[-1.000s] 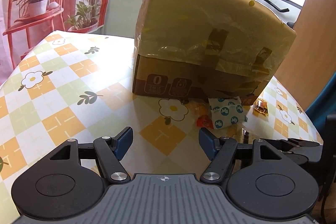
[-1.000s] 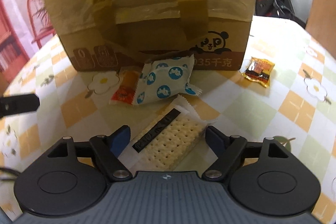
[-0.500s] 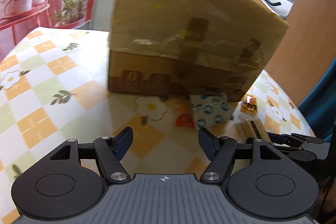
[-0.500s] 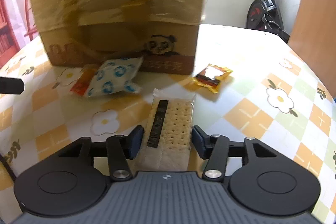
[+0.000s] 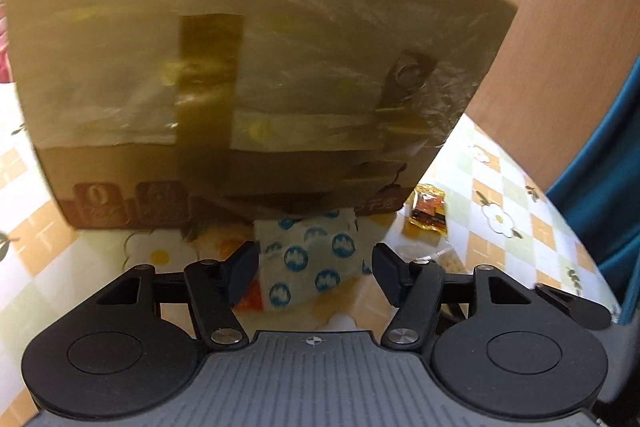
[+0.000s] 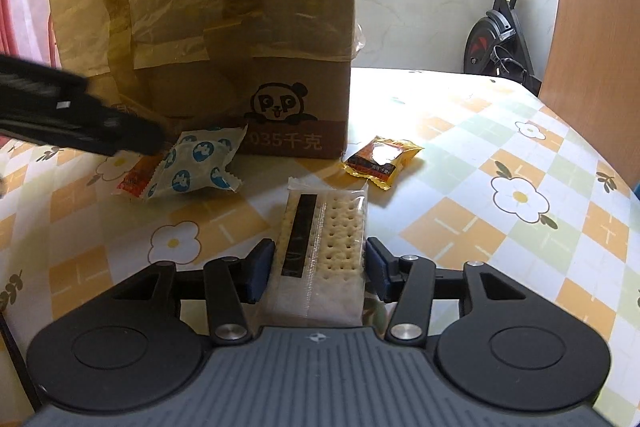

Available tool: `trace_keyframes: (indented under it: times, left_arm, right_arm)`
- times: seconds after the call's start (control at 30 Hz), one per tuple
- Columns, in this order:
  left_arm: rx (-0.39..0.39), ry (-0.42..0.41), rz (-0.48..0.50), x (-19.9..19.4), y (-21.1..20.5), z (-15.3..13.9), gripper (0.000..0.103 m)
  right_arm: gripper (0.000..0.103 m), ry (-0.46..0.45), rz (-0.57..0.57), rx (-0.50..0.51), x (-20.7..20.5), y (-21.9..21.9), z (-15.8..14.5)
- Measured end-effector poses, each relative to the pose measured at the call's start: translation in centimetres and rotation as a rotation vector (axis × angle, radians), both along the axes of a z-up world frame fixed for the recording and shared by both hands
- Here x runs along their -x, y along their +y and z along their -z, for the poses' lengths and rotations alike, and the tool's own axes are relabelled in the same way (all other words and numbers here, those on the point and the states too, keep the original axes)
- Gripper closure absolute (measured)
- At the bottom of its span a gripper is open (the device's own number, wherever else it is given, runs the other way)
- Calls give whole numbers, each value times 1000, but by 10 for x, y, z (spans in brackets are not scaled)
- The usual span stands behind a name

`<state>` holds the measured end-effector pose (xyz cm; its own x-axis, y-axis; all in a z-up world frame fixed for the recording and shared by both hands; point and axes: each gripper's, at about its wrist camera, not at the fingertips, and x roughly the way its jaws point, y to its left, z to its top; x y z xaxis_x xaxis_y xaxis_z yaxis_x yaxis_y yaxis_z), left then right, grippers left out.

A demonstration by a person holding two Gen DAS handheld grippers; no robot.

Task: Organize snacks
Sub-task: 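Grasp the white blue-dotted packet with the left tool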

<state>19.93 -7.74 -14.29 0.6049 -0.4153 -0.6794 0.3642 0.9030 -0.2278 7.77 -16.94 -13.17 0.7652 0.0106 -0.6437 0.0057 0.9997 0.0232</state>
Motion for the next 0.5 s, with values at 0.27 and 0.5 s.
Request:
trace_keyframes:
  times: [0.27, 0.5]
  left_arm:
    - [-57, 18, -18, -19, -18, 17, 37]
    - [-68, 23, 3, -27, -24, 26, 34]
  right_arm:
    - [51, -10, -2, -14, 3, -3, 0]
    - [51, -11, -5, -16, 4, -4, 0]
